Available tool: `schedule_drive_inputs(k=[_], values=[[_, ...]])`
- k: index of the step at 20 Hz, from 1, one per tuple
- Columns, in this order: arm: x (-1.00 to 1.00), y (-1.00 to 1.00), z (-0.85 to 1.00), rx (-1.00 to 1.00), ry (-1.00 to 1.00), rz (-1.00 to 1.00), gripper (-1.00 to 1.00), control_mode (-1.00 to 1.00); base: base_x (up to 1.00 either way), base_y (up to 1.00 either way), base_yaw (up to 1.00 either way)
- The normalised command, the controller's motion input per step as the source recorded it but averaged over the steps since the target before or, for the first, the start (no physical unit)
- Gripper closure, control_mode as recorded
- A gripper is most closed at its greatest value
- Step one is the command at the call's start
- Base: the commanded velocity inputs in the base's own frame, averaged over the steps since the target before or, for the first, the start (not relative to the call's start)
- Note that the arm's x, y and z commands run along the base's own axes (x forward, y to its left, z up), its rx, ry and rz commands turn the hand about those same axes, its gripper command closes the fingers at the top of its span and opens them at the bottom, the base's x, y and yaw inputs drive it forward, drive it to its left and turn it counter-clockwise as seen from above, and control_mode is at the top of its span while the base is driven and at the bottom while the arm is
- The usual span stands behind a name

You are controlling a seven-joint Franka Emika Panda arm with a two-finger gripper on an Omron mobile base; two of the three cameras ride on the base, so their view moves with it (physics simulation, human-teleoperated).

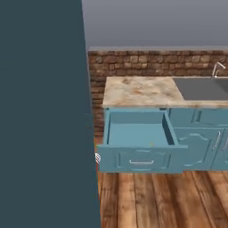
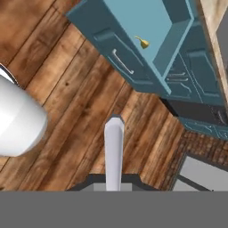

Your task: Organize the utensils by type. Pick up the wooden spoons from the counter and place them in the open cabinet. Then pick up the metallic utensils from the counter and place them in the open drawer.

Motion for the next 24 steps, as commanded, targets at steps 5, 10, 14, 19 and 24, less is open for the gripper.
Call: schedule_drive_inputs(k=[5, 10, 14, 19, 24], values=[[0.0, 0.0, 0.0, 0.0, 0.0, 0.0, 1.0, 1.0, 0.0, 0.77, -0.5], [0.0, 0.0, 0.0, 0.0, 0.0, 0.0, 1.0, 1.0, 0.06, 0.75, -0.5], [0.0, 0.0, 0.0, 0.0, 0.0, 0.0, 1.0, 1.0, 0.4, 0.72, -0.46], [0.0, 0.0, 0.0, 0.0, 0.0, 0.0, 1.0, 1.0, 0.54, 0.78, -0.46], [0.0, 0.0, 0.0, 0.0, 0.0, 0.0, 1.0, 1.0, 0.18, 0.81, -0.53]])
